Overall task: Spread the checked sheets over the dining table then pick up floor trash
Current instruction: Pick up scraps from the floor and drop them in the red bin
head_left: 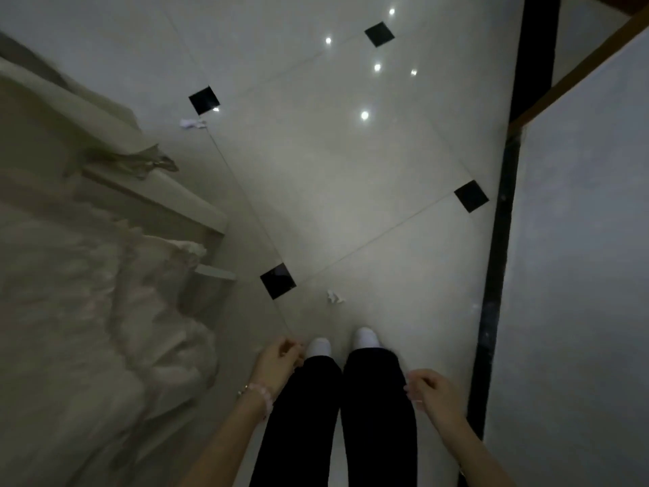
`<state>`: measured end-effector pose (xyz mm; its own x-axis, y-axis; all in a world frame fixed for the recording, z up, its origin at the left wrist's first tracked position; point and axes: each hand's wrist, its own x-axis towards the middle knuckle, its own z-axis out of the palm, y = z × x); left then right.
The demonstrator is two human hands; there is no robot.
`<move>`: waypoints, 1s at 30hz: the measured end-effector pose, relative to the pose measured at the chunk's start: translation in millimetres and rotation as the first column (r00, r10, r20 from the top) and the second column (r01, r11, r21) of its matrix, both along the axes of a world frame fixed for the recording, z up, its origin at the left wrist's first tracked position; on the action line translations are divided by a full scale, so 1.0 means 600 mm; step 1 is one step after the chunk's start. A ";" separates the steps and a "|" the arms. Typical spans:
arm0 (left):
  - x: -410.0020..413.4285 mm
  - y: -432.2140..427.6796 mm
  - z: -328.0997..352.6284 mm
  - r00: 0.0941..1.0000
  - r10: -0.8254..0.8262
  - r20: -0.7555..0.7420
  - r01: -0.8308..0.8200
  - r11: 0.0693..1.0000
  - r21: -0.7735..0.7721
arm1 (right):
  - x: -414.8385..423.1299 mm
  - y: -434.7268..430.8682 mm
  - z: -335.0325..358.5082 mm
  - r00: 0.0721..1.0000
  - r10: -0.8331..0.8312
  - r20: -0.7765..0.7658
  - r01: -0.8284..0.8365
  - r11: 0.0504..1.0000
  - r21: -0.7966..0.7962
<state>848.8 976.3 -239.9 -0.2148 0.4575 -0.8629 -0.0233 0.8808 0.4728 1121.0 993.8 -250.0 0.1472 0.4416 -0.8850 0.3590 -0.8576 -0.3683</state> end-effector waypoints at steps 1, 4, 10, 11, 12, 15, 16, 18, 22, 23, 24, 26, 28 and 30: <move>0.005 0.006 -0.034 1.000 0.017 -0.003 -0.017 1.000 -0.008 | -0.001 0.017 -0.037 1.000 0.022 -0.003 -0.022 1.000 0.000; 0.007 0.000 -0.143 0.999 0.042 -0.024 -0.044 0.997 -0.070 | -0.008 0.063 -0.151 0.994 0.113 -0.012 -0.113 0.994 0.005; -0.024 -0.050 -0.385 0.992 0.044 -0.118 -0.064 0.983 -0.174 | -0.058 0.144 -0.406 0.920 0.391 0.018 -0.391 0.917 0.078; -0.031 -0.062 -0.427 0.987 0.038 -0.156 -0.066 0.982 -0.175 | -0.072 0.152 -0.450 0.887 0.462 0.033 -0.462 0.881 0.102; -0.041 -0.074 -0.468 0.978 0.034 -0.205 -0.071 0.982 -0.176 | -0.087 0.157 -0.493 0.836 0.545 0.063 -0.548 0.827 0.128; -0.069 -0.098 -0.575 0.944 -0.022 -0.331 -0.051 0.976 -0.211 | -0.124 0.166 -0.607 0.611 0.766 0.201 -0.791 0.581 0.191; -0.075 -0.104 -0.604 0.929 -0.048 -0.366 -0.035 0.975 -0.218 | -0.134 0.167 -0.638 0.547 0.805 0.230 -0.835 0.507 0.214; -0.089 -0.113 -0.651 0.885 -0.095 -0.455 0.003 0.980 -0.198 | -0.154 0.166 -0.693 0.435 0.853 0.287 -0.892 0.365 0.266; -0.101 -0.130 -0.713 0.828 -0.128 -0.546 0.010 0.977 -0.214 | -0.176 0.161 -0.752 0.270 0.843 0.464 -0.943 0.134 0.305; -0.099 -0.134 -0.721 0.826 -0.123 -0.549 0.001 0.976 -0.217 | -0.179 0.159 -0.760 0.249 0.834 0.493 -0.947 0.102 0.305; -0.097 -0.138 -0.729 0.825 -0.123 -0.552 -0.002 0.976 -0.220 | -0.180 0.158 -0.766 0.239 0.828 0.508 -0.948 0.084 0.308; -0.093 -0.146 -0.739 0.824 -0.141 -0.548 0.015 0.974 -0.227 | -0.179 0.159 -0.779 0.228 0.828 0.513 -0.944 0.059 0.324; -0.088 -0.156 -0.746 0.829 -0.137 -0.543 0.021 0.976 -0.215 | -0.178 0.165 -0.786 0.211 0.834 0.510 -0.942 0.034 0.334; -0.084 -0.165 -0.751 0.837 -0.106 -0.536 0.004 0.982 -0.188 | -0.181 0.175 -0.785 0.210 0.848 0.487 -0.938 0.034 0.346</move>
